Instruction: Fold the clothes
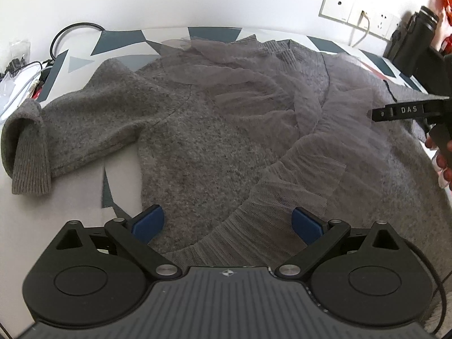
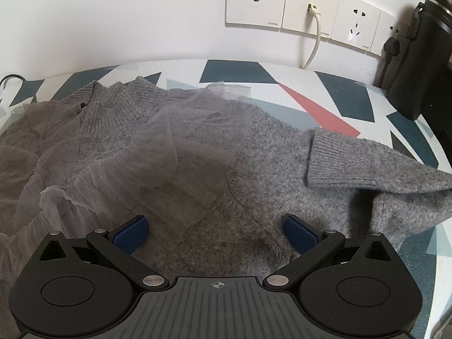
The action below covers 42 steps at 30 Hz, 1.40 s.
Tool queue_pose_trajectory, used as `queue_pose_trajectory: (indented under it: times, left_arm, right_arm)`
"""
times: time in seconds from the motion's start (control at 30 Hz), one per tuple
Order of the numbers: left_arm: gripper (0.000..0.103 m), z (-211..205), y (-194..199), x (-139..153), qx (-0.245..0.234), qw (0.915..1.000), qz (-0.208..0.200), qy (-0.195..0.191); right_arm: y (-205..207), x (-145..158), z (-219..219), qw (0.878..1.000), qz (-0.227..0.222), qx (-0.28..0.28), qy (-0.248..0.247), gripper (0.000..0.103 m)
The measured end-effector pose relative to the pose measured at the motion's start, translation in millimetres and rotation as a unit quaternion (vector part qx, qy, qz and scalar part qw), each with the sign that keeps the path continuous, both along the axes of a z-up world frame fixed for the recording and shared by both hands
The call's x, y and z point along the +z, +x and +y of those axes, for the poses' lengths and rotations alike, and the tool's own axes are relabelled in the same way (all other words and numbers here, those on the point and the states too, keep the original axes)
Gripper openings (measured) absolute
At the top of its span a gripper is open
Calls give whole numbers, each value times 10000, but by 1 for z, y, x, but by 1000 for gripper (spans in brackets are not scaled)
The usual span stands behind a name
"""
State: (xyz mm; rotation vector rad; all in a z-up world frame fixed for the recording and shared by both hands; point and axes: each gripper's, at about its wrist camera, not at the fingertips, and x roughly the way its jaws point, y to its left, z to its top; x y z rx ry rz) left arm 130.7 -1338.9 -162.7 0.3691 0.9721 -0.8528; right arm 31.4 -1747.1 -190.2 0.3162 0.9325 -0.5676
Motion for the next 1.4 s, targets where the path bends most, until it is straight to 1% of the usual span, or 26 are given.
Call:
queue_pose_trajectory:
  times: [0.1, 0.3, 0.87, 1.4]
  left_arm:
    - [102, -3, -2, -1, -59, 9999, -61, 98]
    - [102, -7, -7, -3, -126, 9994, -202, 258]
    - [103, -12, -9, -4, -4, 9989, -293, 359]
    - [103, -12, -11, -2, 142, 9986, -259, 431]
  right_arm:
    - [-1, -1, 0, 10000, -36, -8, -19, 102]
    - [-4, -1, 3, 9999, -133, -7, -93, 102]
    - [-4, -1, 3, 9999, -136, 8, -84, 102]
    - [-4, 0, 5, 10000, -82, 10, -52, 102]
